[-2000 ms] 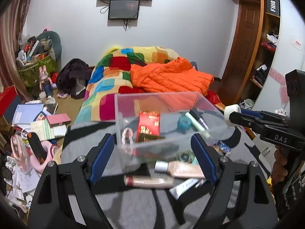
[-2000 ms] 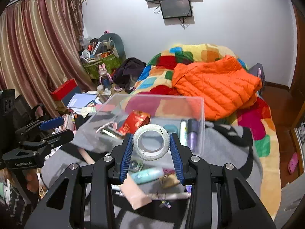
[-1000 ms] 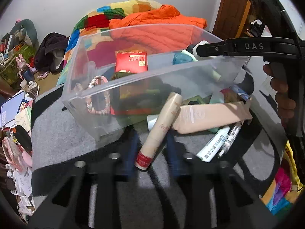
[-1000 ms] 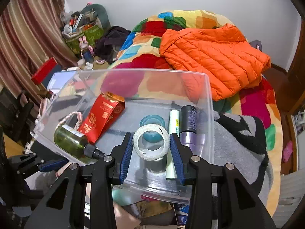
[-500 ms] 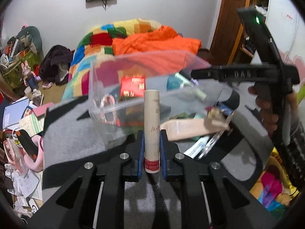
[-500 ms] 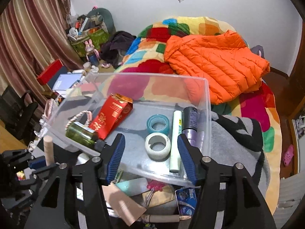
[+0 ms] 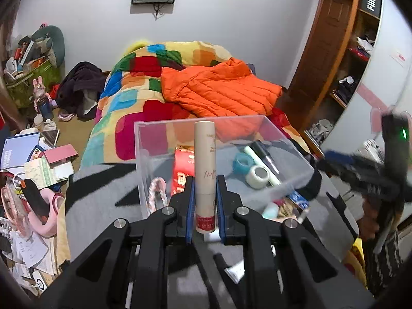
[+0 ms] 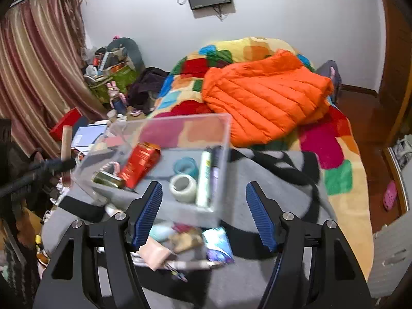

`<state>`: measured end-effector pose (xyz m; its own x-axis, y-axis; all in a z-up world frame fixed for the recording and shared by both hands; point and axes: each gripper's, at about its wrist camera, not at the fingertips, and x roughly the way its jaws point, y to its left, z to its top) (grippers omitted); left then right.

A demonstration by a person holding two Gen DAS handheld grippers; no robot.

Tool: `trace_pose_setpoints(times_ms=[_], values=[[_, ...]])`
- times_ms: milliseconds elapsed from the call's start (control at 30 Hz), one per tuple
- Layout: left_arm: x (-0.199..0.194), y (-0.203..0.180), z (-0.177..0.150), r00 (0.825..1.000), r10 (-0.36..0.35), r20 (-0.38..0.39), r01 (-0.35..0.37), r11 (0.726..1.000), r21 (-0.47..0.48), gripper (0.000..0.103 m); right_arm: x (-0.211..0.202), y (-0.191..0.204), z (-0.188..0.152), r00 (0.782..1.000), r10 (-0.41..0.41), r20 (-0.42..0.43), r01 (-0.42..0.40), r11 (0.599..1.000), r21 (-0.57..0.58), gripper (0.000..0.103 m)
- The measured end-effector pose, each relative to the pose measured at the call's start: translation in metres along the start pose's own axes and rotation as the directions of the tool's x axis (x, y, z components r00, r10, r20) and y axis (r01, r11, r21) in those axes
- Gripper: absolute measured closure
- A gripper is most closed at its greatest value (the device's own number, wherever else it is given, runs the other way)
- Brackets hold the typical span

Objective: Organize objects
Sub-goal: 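Lower the beige tube into the box and open the left tool, then grasp the white toothpaste tube with the left tool while the right tool grasps the blue Max box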

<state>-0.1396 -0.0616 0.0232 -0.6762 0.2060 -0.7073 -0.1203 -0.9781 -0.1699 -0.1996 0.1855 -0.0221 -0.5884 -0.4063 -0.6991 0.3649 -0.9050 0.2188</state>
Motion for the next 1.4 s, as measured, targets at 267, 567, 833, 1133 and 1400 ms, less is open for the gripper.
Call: trace_pose_setpoints(times_ms=[267,567,833,1133,1400], values=[[0.039,0.018,0.014,0.994,0.068,-0.088,-0.070,0.997,-0.023,0.089,0.020,-0.016,-0.036,0.995,-0.039,-0.089,0.038,0.999,-0.003,0.039],[0.055,0.014,0.007,0.988,0.088,-0.126,-0.088,0.996,0.002,0.088,0.034,-0.012,-0.059,0.987,-0.087,-0.138,0.076,0.994,-0.084,0.039],[0.025,-0.018,-0.007,0.996,0.069,-0.062,-0.064,0.995,0.082,0.069,0.046,-0.003,-0.062,0.980,-0.104,-0.168,0.078,0.985,-0.153,0.054],[0.015,-0.059,-0.050,0.996,0.004,-0.087,0.014,0.978,0.207,0.053,0.051,0.000,-0.064,0.979,-0.070,-0.189,0.039,0.986,-0.161,0.077],[0.041,-0.066,-0.095,0.980,0.001,-0.201,0.048,0.969,0.241,0.053,0.043,-0.009,-0.067,0.982,-0.072,-0.176,0.051,0.992,-0.119,0.078]])
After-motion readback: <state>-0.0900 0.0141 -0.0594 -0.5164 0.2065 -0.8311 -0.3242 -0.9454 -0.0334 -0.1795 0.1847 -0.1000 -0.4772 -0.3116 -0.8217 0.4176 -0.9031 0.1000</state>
